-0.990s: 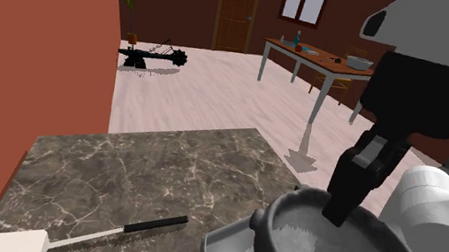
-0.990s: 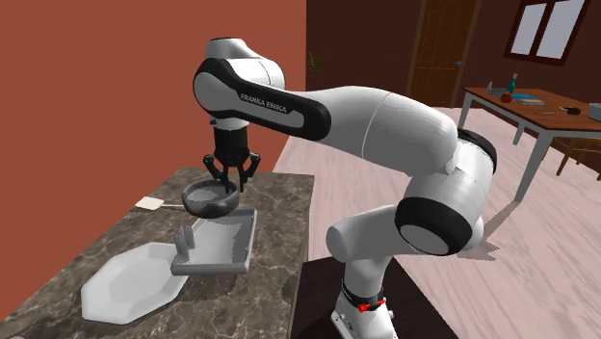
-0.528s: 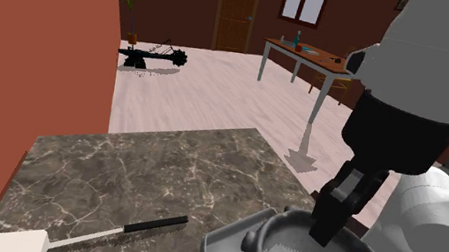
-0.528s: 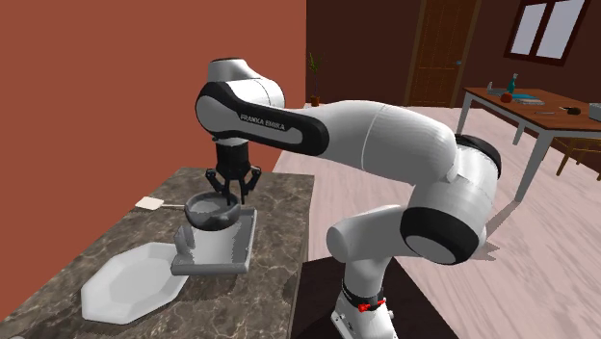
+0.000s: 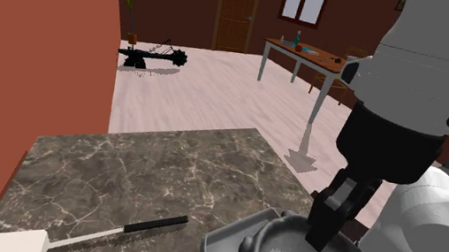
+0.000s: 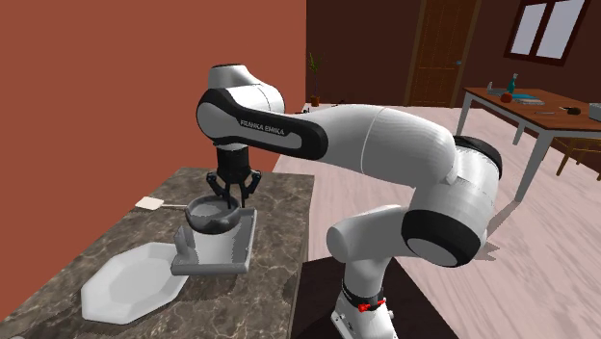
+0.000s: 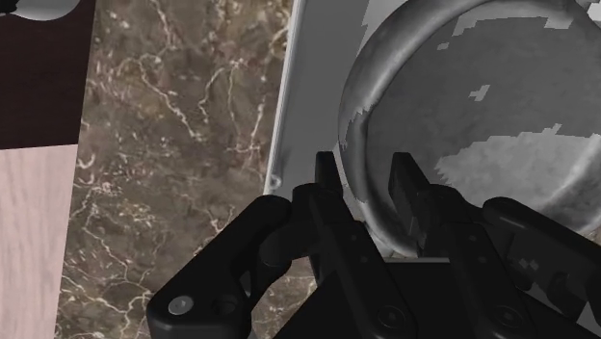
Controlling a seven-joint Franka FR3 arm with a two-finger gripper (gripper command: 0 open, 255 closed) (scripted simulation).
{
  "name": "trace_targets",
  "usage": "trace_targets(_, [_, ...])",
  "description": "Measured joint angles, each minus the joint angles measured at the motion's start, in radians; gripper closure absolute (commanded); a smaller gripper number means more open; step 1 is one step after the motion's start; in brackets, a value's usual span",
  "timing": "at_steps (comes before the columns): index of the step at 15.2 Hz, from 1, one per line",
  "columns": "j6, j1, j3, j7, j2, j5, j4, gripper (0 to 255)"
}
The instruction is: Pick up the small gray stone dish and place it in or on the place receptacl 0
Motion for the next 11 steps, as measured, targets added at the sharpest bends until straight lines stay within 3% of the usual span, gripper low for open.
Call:
trace_targets(6, [0.0, 0.0, 0.0, 0.0, 0.0, 0.0, 0.0, 0])
trace_targets(11, [-0.087, -0.015, -0.037, 0.015, 0.033, -0.035, 0.118, 0])
